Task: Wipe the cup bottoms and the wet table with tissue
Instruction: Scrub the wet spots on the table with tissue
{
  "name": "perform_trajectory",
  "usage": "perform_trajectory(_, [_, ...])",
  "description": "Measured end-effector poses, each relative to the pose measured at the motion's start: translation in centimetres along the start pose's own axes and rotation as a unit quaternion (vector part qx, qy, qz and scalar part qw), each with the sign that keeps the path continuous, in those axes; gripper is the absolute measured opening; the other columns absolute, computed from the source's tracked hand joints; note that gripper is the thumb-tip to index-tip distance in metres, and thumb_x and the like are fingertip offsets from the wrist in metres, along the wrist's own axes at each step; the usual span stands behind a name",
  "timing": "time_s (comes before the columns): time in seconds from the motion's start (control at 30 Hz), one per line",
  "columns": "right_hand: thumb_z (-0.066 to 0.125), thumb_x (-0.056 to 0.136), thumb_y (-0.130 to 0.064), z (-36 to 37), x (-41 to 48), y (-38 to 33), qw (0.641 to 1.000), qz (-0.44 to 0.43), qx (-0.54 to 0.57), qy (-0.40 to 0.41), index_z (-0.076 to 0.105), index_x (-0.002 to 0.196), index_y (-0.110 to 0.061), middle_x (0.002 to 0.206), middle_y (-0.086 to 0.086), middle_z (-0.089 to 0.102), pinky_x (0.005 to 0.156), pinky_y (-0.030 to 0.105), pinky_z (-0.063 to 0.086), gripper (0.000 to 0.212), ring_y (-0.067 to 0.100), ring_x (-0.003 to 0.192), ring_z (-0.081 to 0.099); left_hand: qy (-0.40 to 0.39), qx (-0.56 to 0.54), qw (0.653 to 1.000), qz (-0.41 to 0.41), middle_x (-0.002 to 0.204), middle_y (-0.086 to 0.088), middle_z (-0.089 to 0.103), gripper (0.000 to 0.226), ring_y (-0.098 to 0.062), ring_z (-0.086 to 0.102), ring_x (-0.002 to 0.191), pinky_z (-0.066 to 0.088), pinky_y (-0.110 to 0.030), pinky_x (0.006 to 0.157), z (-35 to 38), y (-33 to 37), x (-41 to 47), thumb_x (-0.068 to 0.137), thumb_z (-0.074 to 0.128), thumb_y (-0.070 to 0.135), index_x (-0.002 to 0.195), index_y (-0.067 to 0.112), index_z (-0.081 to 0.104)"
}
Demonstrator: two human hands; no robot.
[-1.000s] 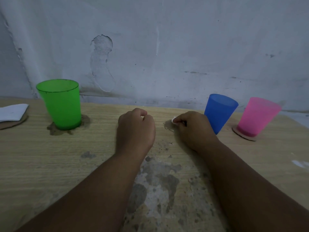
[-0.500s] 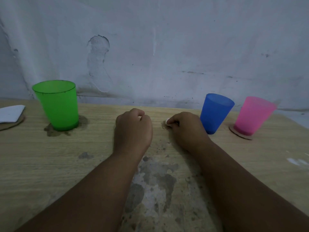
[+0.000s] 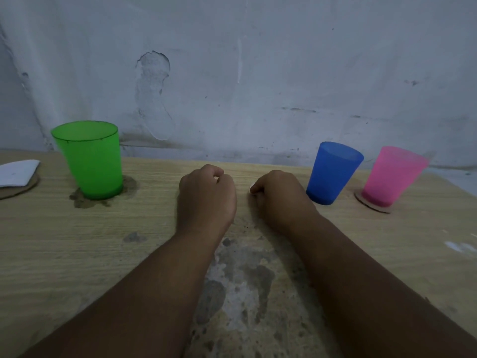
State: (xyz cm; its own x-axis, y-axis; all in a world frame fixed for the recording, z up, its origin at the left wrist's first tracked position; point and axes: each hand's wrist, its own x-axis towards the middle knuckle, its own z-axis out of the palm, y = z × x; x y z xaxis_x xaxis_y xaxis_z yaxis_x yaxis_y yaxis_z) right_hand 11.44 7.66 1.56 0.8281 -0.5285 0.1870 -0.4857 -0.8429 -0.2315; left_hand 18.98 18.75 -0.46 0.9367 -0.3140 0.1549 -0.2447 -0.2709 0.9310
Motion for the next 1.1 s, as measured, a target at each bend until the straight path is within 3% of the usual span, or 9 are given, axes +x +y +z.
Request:
perform_trajectory(0.17, [0.057,0.091,-0.007,-0.3,0.2,1.0,0.999,0.036,0.028,0.011,0.071,0.119,-0.019,0.119,0.004,0.068,0.093,0.036,0.053,0.033,0.022,0.103,0.064,-0.003,0.001,1.000,0.004,0.114,-0.002,0.067,0.046,-0.020,0.065,0.089,0.058,-0.047,0.083,0.1,0.1,-0.1,0.079,0.042,0.035,0.114,0.027,0.070])
perform_trajectory(0.23, [0.057,0.092,-0.006,-0.2,0.0,0.5,0.997,0.000,0.048,0.059,0.071,0.119,-0.020,0.121,0.001,0.066,0.097,0.034,0.051,0.033,0.019,0.104,0.064,-0.003,0.008,1.000,0.009,0.116,-0.002,0.066,0.045,-0.020,0.064,0.093,0.057,-0.046,0.085,0.0,0.1,-0.1,0.081,0.042,0.034,0.116,0.026,0.070])
perform_trajectory(0.33, [0.059,0.091,-0.010,0.3,0.2,-0.6,0.998,-0.060,0.009,0.016,0.070,0.119,-0.020,0.118,0.004,0.064,0.091,0.033,0.051,0.032,0.023,0.105,0.062,-0.002,0.014,1.000,0.017,0.119,-0.001,0.066,0.047,-0.020,0.062,0.099,0.056,-0.045,0.088,0.0,0.1,-0.2,0.082,0.042,0.033,0.119,0.024,0.070])
perform_trajectory(0.5, [0.053,0.092,-0.005,-0.3,0.7,1.3,1.000,0.010,-0.004,-0.001,0.072,0.117,-0.019,0.120,0.004,0.068,0.094,0.033,0.052,0.034,0.022,0.105,0.063,0.000,0.003,1.000,0.007,0.116,-0.001,0.067,0.049,-0.020,0.064,0.096,0.057,-0.046,0.086,-0.1,0.2,-0.2,0.079,0.041,0.035,0.117,0.024,0.070])
perform_trajectory(0.73, [0.054,0.095,-0.007,-1.4,-0.5,4.1,0.978,0.093,0.139,0.129,0.075,0.108,-0.015,0.113,-0.004,0.072,0.083,0.012,0.041,0.026,0.000,0.085,0.055,-0.006,0.008,1.000,0.011,0.107,-0.003,0.070,0.045,-0.024,0.067,0.088,0.059,-0.045,0.080,0.0,0.2,-0.3,0.080,0.043,0.032,0.114,0.024,0.071])
perform_trajectory(0.83, [0.056,0.094,-0.011,-1.0,-0.8,2.7,0.986,0.041,0.134,0.095,0.076,0.107,-0.016,0.110,-0.006,0.072,0.082,0.013,0.042,0.024,0.001,0.087,0.058,-0.004,0.012,1.000,0.011,0.109,-0.002,0.069,0.043,-0.023,0.065,0.091,0.058,-0.046,0.082,0.0,0.2,-0.3,0.082,0.044,0.032,0.115,0.025,0.071])
perform_trajectory(0.93, [0.055,0.094,-0.010,-0.5,-0.2,2.2,0.997,0.010,0.068,0.028,0.074,0.112,-0.020,0.118,-0.005,0.071,0.091,0.019,0.046,0.028,0.011,0.103,0.063,-0.004,0.008,1.000,0.011,0.110,-0.001,0.068,0.041,-0.021,0.065,0.091,0.057,-0.044,0.082,0.0,0.1,-0.2,0.083,0.044,0.030,0.113,0.025,0.070])
perform_trajectory(1.03, [0.053,0.094,-0.004,-1.0,1.2,2.8,0.998,0.048,-0.006,-0.040,0.069,0.123,-0.018,0.130,0.000,0.065,0.101,0.031,0.048,0.036,0.019,0.114,0.061,-0.004,0.008,1.000,0.014,0.109,-0.002,0.068,0.040,-0.021,0.065,0.088,0.058,-0.043,0.081,0.0,0.1,-0.2,0.082,0.043,0.031,0.112,0.026,0.070])
perform_trajectory(1.1, [0.052,0.092,0.000,-0.9,1.4,3.4,0.997,0.072,-0.010,-0.009,0.071,0.118,-0.014,0.125,0.004,0.067,0.097,0.034,0.051,0.036,0.022,0.109,0.064,-0.003,0.007,1.000,0.013,0.109,-0.002,0.068,0.042,-0.021,0.065,0.088,0.058,-0.042,0.079,0.0,0.1,-0.2,0.081,0.043,0.032,0.112,0.026,0.071])
